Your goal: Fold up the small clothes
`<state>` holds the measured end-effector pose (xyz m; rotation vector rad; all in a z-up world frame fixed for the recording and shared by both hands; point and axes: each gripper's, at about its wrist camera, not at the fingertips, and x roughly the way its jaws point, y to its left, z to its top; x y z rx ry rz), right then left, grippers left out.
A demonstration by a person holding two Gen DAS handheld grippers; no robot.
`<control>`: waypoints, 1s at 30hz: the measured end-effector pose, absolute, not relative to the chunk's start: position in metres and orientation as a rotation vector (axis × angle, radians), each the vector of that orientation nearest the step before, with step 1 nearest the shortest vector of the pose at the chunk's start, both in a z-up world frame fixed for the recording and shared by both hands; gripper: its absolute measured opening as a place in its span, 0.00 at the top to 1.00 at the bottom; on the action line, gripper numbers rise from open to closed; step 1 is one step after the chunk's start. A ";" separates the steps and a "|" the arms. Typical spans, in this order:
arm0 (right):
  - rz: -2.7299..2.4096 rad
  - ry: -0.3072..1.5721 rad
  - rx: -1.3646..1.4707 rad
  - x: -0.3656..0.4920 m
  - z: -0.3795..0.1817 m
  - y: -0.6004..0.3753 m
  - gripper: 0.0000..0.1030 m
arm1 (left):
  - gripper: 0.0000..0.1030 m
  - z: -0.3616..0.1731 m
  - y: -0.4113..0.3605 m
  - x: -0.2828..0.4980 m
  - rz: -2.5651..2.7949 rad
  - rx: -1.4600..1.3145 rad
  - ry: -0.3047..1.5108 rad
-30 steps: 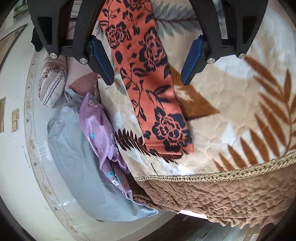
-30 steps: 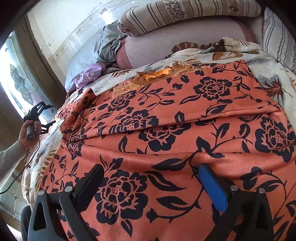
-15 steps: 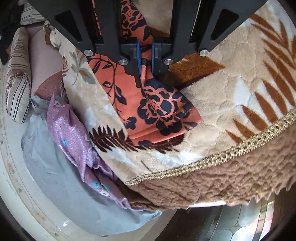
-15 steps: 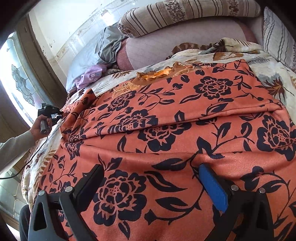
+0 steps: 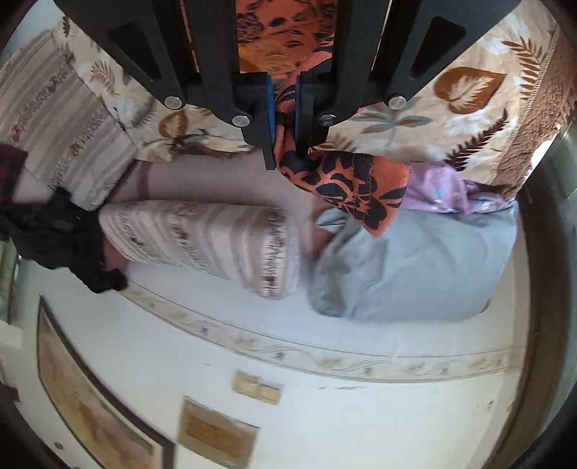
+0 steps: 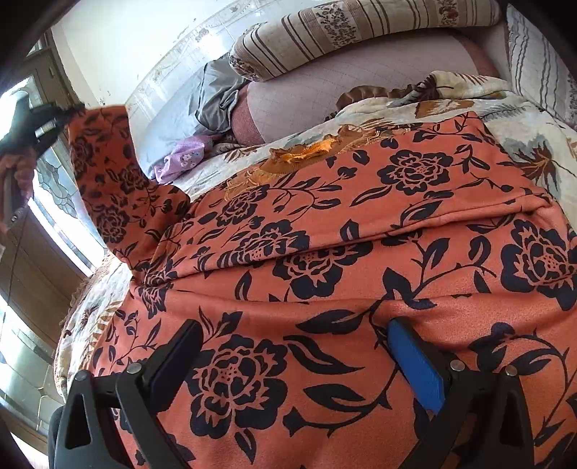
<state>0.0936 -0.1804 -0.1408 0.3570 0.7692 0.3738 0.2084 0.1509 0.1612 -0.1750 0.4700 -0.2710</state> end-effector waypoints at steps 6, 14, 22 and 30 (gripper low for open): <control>0.410 0.770 0.441 0.091 -0.136 -0.193 0.00 | 0.13 0.081 -0.026 0.192 -0.434 0.032 0.685; 0.369 0.729 0.683 0.052 -0.097 -0.272 0.00 | 0.17 -0.019 0.001 0.161 -0.311 0.001 0.929; 0.394 0.739 0.994 0.117 -0.080 -0.324 0.00 | 0.17 -0.049 0.146 0.138 -0.013 -0.229 0.903; 0.209 0.935 1.198 0.192 -0.136 -0.317 0.01 | 0.17 -0.084 0.197 0.135 0.040 -0.411 0.892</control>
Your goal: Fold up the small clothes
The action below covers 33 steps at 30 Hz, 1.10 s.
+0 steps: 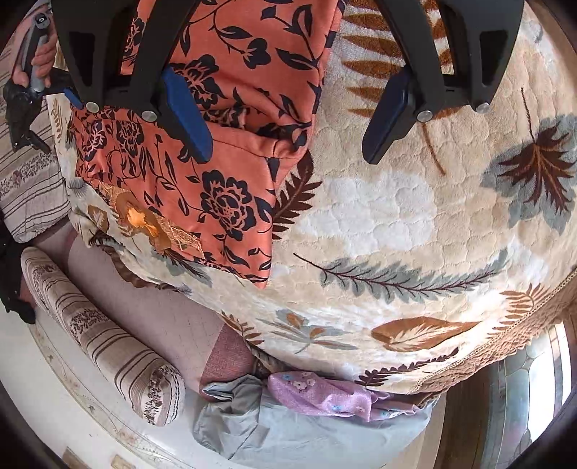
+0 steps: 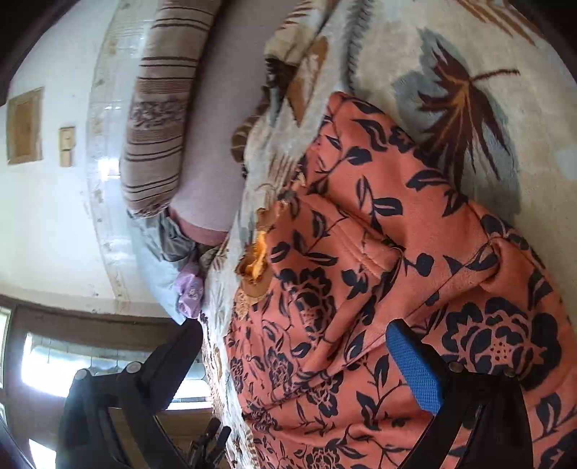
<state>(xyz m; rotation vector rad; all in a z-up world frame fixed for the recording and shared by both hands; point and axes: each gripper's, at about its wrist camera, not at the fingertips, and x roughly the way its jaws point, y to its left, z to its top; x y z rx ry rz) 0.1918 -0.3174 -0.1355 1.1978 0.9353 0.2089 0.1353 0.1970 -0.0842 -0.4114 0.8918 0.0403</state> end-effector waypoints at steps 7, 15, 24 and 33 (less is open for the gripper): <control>0.104 0.983 1.071 0.223 -0.137 -0.298 0.05 | 0.17 -0.093 0.200 0.151 0.022 -0.453 0.890; 0.078 0.862 0.585 0.221 -0.055 -0.270 0.95 | 0.17 -0.091 0.193 0.164 0.006 -0.421 0.870; -0.029 0.937 0.716 0.185 -0.122 -0.309 0.46 | 0.17 -0.110 0.161 0.192 -0.016 -0.311 0.974; 0.193 0.775 0.715 0.194 -0.051 -0.301 0.18 | 0.17 -0.112 0.158 0.190 0.035 -0.293 0.969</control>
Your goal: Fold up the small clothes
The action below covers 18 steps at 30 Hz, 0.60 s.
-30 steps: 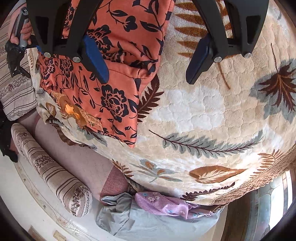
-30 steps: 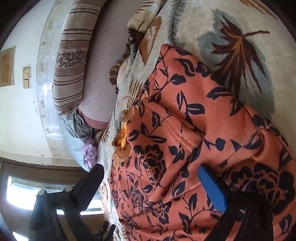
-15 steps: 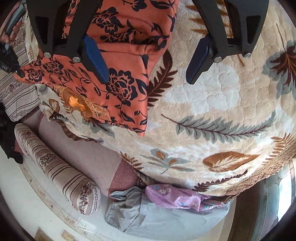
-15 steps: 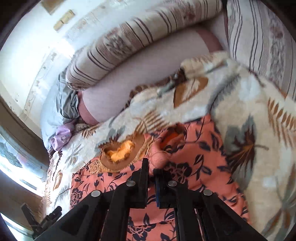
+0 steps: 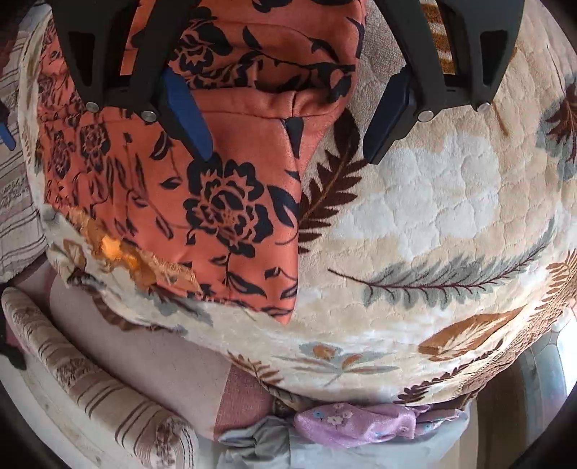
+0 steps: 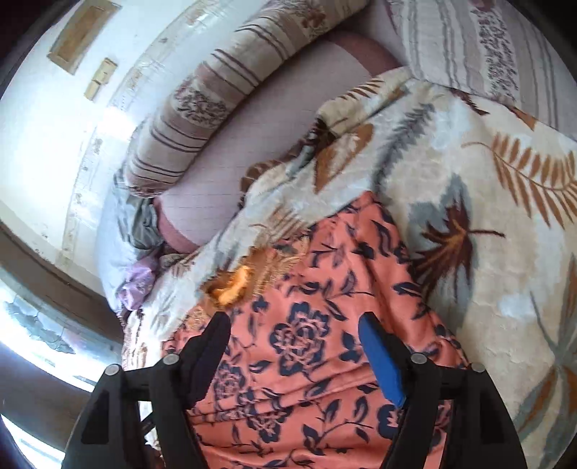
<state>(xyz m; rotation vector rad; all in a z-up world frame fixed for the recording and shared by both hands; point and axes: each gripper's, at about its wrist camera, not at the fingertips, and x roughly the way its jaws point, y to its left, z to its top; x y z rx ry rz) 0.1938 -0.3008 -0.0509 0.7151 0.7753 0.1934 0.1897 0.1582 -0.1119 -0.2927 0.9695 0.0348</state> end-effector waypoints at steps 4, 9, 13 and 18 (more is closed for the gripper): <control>0.251 0.920 0.745 0.216 -0.099 -0.290 0.15 | 0.17 -0.126 0.157 0.196 0.081 -0.218 1.061; 0.253 0.944 0.770 0.204 -0.129 -0.297 0.15 | 0.16 -0.101 0.165 0.194 0.039 -0.271 0.988; 0.291 0.917 0.755 0.203 -0.136 -0.296 0.15 | 0.16 -0.103 0.167 0.221 0.027 -0.265 1.006; 0.320 0.927 0.752 0.197 -0.130 -0.300 0.15 | 0.16 -0.110 0.171 0.238 0.103 -0.253 1.030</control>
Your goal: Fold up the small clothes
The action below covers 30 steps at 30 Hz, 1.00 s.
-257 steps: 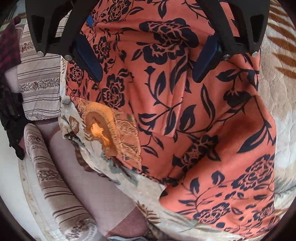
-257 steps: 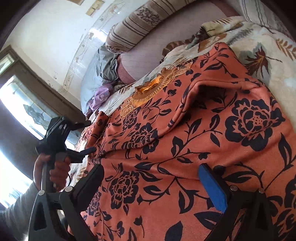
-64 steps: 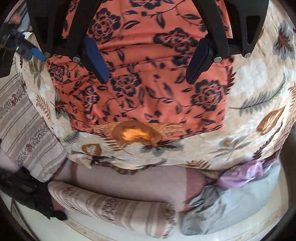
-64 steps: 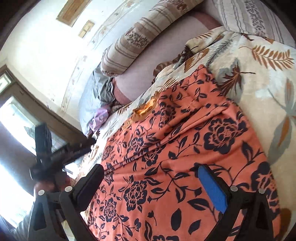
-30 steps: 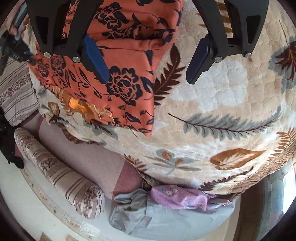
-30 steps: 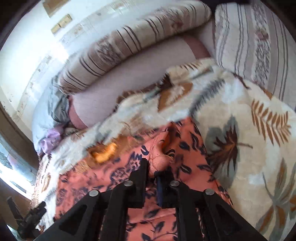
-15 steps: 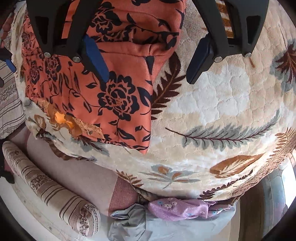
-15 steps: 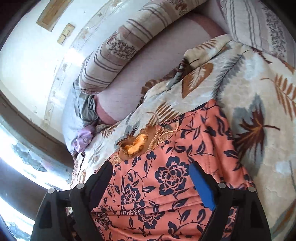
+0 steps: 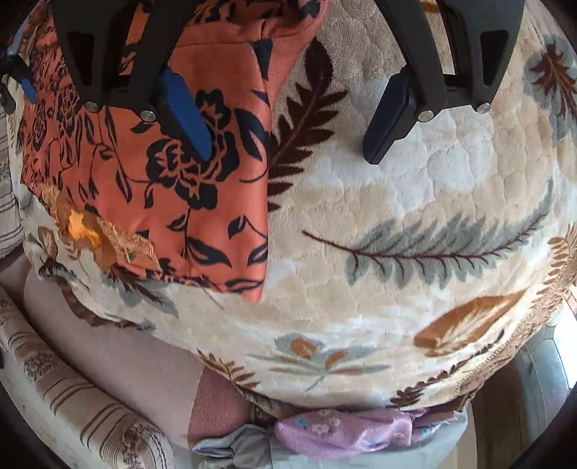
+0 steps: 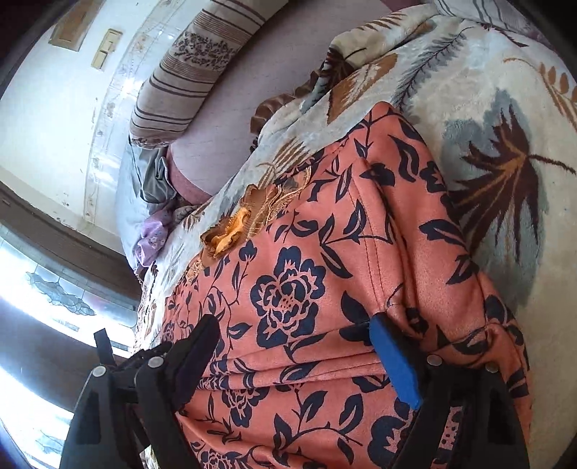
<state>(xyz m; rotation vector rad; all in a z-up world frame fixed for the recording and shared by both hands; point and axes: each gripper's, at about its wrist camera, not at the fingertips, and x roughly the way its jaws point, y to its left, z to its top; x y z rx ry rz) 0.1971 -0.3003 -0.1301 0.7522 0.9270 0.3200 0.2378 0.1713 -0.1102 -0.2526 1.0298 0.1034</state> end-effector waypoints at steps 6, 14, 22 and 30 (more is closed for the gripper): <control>0.402 0.860 0.804 0.215 -0.089 -0.298 0.14 | 0.12 -0.128 0.166 0.253 0.094 -0.159 1.084; 0.370 0.920 0.910 0.264 -0.119 -0.315 0.13 | 0.11 -0.112 0.171 0.230 0.093 -0.183 1.037; 0.298 0.917 0.871 0.263 -0.118 -0.322 0.13 | 0.12 -0.098 0.189 0.155 0.090 -0.343 1.005; 0.435 0.895 0.766 0.131 -0.084 -0.288 0.12 | 0.12 -0.088 0.185 0.051 0.032 -0.442 0.972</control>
